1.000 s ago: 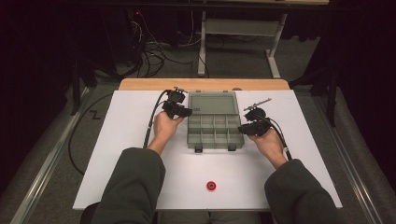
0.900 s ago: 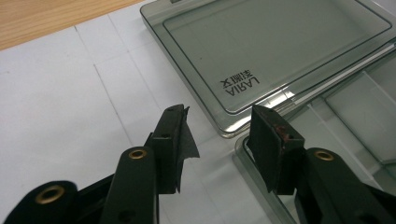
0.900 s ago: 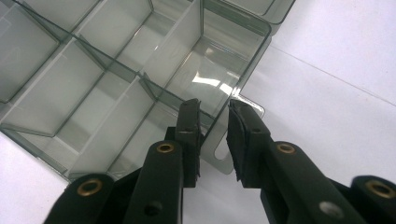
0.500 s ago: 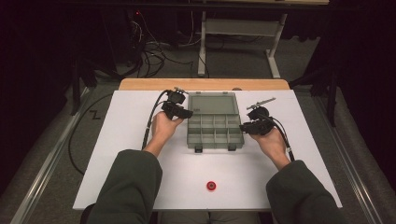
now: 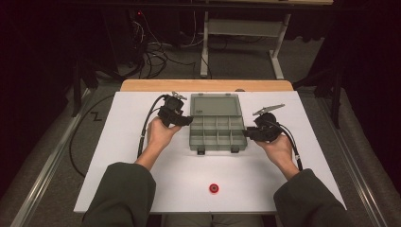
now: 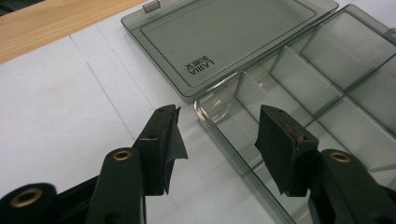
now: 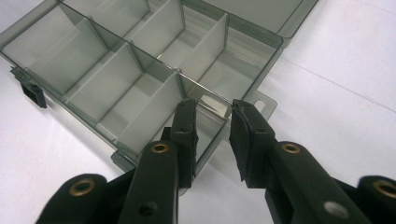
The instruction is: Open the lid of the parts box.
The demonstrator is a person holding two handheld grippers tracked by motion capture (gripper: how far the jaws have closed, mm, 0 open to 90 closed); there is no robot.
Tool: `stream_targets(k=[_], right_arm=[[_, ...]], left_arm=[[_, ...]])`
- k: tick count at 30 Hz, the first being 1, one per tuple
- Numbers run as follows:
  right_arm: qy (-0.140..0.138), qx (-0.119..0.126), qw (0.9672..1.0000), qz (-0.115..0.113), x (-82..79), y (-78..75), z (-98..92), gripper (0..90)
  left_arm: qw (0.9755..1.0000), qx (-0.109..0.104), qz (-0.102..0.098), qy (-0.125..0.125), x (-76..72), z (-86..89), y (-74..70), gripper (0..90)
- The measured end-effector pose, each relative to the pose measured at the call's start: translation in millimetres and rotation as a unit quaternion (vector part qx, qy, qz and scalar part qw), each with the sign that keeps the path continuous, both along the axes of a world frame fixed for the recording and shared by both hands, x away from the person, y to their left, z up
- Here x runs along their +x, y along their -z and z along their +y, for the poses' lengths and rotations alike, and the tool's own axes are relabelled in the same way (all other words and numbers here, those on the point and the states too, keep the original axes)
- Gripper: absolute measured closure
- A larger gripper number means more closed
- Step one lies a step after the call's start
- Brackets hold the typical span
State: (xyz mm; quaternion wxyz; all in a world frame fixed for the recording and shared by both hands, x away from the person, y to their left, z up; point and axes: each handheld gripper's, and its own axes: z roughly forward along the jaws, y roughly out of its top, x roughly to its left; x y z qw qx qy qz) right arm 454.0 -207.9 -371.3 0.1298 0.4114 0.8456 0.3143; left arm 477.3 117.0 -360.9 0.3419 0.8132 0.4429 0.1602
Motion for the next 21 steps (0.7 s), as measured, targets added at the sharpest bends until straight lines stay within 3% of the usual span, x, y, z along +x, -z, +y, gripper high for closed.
stream_targets(k=[3,8,14,21], right_arm=[[-0.002,0.007,0.9999,-0.007,-2.0,-1.8,-0.5,72.2],[-0.005,0.018,0.9996,-0.021,-6.9,-2.3,-2.9,70.1],[-0.004,0.031,0.9991,-0.03,-12.6,-2.4,-9.1,67.1],[-0.005,0.048,0.9979,-0.044,-18.5,-5.8,-14.2,64.8]], left_arm=[[0.9999,-0.012,-0.003,0.003,-4.0,0.4,-1.3,46.3],[0.9998,-0.012,-0.007,0.013,-10.6,-1.3,0.8,45.0],[0.9992,-0.027,-0.015,0.025,-19.8,2.3,-0.3,43.1],[0.999,-0.033,-0.021,0.022,-26.5,9.6,-2.0,41.6]])
